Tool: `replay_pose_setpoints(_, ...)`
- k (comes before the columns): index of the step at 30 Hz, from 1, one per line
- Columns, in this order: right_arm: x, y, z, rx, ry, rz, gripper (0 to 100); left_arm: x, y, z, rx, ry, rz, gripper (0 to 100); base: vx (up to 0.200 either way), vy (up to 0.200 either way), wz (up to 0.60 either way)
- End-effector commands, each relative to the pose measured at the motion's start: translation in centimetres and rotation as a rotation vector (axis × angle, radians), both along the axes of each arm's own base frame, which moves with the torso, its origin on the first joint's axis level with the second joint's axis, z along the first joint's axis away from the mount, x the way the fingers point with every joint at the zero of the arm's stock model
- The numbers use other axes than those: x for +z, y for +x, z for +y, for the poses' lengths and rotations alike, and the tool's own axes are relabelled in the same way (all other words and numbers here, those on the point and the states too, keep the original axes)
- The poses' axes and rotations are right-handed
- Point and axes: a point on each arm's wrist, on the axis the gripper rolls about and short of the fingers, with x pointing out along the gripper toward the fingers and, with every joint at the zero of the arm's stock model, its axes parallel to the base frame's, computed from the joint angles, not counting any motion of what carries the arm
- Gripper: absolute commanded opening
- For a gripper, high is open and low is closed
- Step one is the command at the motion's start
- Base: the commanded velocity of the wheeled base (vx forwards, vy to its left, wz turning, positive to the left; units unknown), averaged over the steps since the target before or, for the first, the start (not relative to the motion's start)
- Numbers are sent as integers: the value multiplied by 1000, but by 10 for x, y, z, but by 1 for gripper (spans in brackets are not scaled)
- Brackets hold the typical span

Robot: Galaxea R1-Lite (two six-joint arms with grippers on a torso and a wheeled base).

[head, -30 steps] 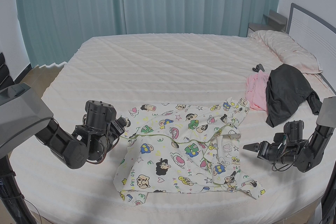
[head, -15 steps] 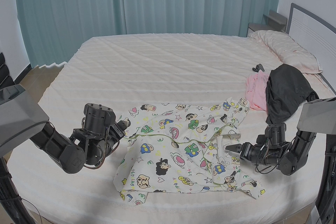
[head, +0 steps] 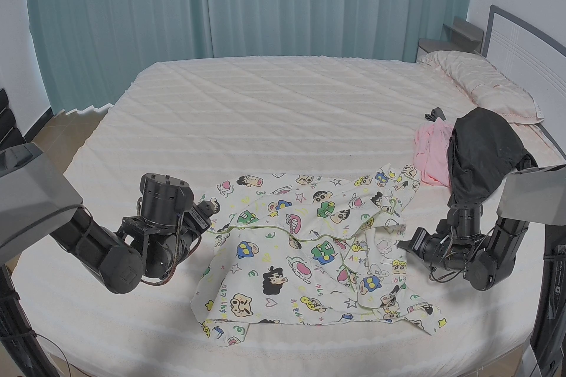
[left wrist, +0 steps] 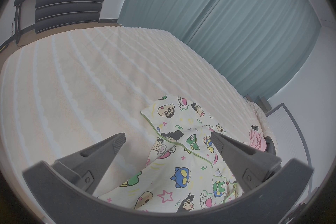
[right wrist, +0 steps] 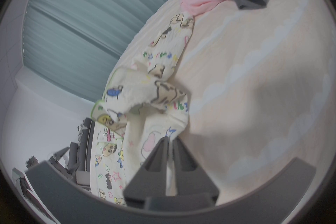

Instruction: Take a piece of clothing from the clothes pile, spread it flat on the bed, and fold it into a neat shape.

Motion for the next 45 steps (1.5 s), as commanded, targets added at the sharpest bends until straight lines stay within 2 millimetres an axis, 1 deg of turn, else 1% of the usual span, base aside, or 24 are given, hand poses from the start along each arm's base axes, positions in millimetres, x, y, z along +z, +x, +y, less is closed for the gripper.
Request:
replay_pose_setpoints(1, 7, 2, -11, -38, 12, -29, 0, -3, -1, 0, -2, 3, 9, 100, 0, 0, 0)
replay_pose_setpoints(2, 18, 2, -20, -65, 18, -68, 0, -3, -1, 0, 0, 4, 10, 100, 0, 0, 0)
replay_pose_setpoints(4, 27, 1, -27, -86, 21, -94, 0, -3, -1, 0, 0, 4, 10, 100, 0, 0, 0)
replay_pose_setpoints(5, 38, -2, -35, -107, 24, -119, 0, -3, -2, 0, -2, 4, 10, 100, 0, 0, 0)
replay_pose_setpoints(6, 43, -3, -39, -121, 24, -131, 0, -3, -2, 0, -2, 4, 10, 100, 0, 0, 0)
replay_pose_setpoints(9, 56, -8, -55, -156, 24, -162, 0, -4, -3, -3, -11, 6, 14, 100, 0, 0, 0)
replay_pose_setpoints(10, 58, -8, -57, -161, 24, -167, 0, -4, -3, -3, -11, 6, 14, 100, 0, 0, 0)
replay_pose_setpoints(11, 63, -7, -64, -173, 26, -180, 0, -7, -4, -3, -13, 12, 24, 100, 0, 0, 0)
replay_pose_setpoints(14, 71, 4, -77, -201, 17, -234, 0, -9, -6, -8, -30, 16, 31, 100, 0, 0, 0)
replay_pose_setpoints(15, 71, 4, -77, -201, 17, -234, 0, -9, -6, -8, -30, 16, 31, 100, 0, 0, 0)
replay_pose_setpoints(17, 81, 19, -87, -227, 15, -276, 0, -14, -8, -10, -40, 24, 47, 100, 0, 0, 0)
replay_pose_setpoints(22, 89, 36, -93, -237, 9, -253, 0, -20, -9, -12, -47, 31, 64, 100, 0, 0, 0)
replay_pose_setpoints(23, 88, 40, -94, -238, 8, -246, 0, -21, -8, -13, -47, 32, 65, 100, 0, 0, 0)
replay_pose_setpoints(25, 88, 40, -94, -238, 8, -246, 0, -21, -8, -13, -47, 32, 65, 100, 0, 0, 0)
replay_pose_setpoints(26, 83, 49, -97, -244, 2, -232, 0, -24, -8, -13, -47, 35, 72, 100, 0, 0, 0)
replay_pose_setpoints(28, 77, 53, -102, -254, 0, -212, 0, -24, -8, -13, -47, 36, 74, 100, 0, 0, 0)
replay_pose_setpoints(32, 57, 59, -115, -280, -22, -181, 0, -24, -8, -12, -45, 36, 74, 100, 0, 0, 0)
replay_pose_setpoints(34, 51, 63, -120, -294, -24, -174, 0, -24, -8, -12, -45, 37, 75, 100, 0, 0, 0)
replay_pose_setpoints(35, 50, 63, -120, -294, -24, -173, 0, -24, -8, -12, -47, 36, 76, 100, 0, 0, 0)
replay_pose_setpoints(37, 40, 67, -123, -297, -26, -156, 0, -26, -8, -13, -48, 38, 80, 100, 0, 0, 0)
replay_pose_setpoints(40, 35, 67, -123, -296, -28, -145, 0, -26, -8, -12, -48, 37, 80, 100, 0, 0, 0)
replay_pose_setpoints(41, 35, 67, -122, -293, -27, -145, 100, -26, -8, -12, -57, 32, 84, 100, 0, 0, 0)
replay_pose_setpoints(42, 35, 67, -122, -291, -27, -145, 100, -26, -9, -12, -62, 30, 87, 100, 0, 0, 0)
replay_pose_setpoints(45, 45, 59, -120, -286, -27, -150, 100, -28, -11, -11, -82, 19, 105, 100, 0, 0, 0)
